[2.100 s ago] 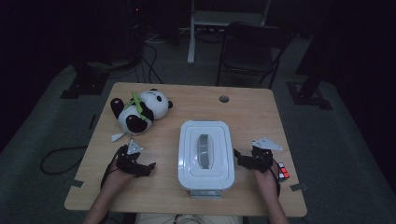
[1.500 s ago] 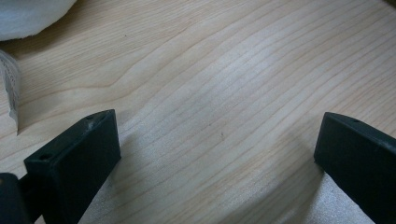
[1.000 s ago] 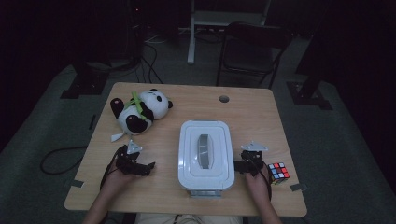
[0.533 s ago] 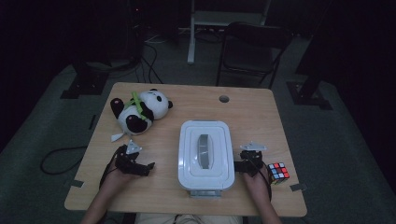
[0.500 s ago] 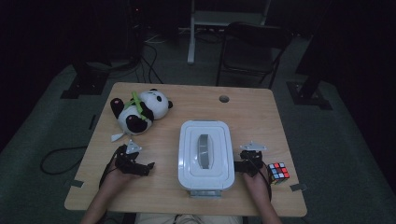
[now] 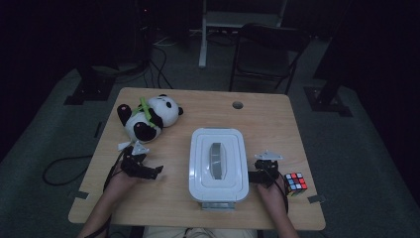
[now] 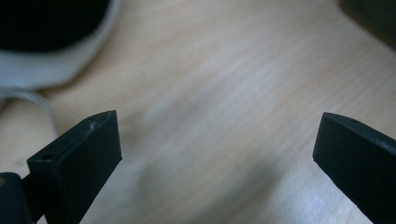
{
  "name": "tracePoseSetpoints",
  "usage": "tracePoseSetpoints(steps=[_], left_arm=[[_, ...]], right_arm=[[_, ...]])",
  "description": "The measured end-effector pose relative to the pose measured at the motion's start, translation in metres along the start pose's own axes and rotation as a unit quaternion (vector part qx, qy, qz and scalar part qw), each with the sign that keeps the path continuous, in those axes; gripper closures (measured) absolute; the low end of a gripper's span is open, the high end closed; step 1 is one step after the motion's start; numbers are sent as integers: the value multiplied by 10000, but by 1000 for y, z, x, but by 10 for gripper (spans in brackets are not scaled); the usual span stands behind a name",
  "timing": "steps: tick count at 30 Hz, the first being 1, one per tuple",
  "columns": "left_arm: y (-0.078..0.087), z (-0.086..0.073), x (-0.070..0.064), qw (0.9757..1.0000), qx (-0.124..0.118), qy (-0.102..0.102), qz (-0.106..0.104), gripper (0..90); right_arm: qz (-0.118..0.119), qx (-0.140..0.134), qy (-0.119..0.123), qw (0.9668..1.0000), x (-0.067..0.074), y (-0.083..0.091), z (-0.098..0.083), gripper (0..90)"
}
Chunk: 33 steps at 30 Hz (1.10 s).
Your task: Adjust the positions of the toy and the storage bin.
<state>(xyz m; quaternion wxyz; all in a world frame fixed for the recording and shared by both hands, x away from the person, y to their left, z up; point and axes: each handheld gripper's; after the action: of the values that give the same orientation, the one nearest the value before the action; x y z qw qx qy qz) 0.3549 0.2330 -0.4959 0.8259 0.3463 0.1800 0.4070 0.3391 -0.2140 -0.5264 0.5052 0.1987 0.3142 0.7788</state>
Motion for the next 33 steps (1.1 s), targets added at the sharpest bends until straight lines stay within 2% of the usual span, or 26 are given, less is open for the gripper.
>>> tracePoseSetpoints(steps=[5,12,17,20,24,25,27,33], left_arm=[[9,21,9,9998,-205,-70,52,17],[20,49,24,9986,-451,-170,225,17],[30,66,32,9978,-634,-149,135,17],[39,78,34,9963,-806,-218,185,17],[44,91,42,9953,-910,-186,290,17],[44,99,51,9953,-912,-129,293,17],[41,105,59,9950,-910,-85,400,17],[27,119,85,9951,-828,173,503,17]], right_arm=[[-1,1,-4,10000,0,0,0,128],[-2,3,-5,10000,0,0,0,128],[-1,2,-4,10000,0,0,0,128],[-2,5,2,10000,0,0,0,128],[-2,0,-1,10000,0,0,0,127],[-2,3,-5,10000,0,0,0,128],[-2,4,-5,10000,0,0,0,128],[-1,3,-4,10000,0,0,0,128]])
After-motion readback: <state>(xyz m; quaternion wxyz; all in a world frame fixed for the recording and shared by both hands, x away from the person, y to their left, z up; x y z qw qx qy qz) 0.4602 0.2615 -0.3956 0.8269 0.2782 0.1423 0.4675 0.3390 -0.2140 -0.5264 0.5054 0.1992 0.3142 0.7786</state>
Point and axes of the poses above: each handheld gripper's, and its own axes: y roughly backward along the jaws, z roughly out of its top, x roughly to its left, and after that the axes turned 1 degree about -z, right-handed
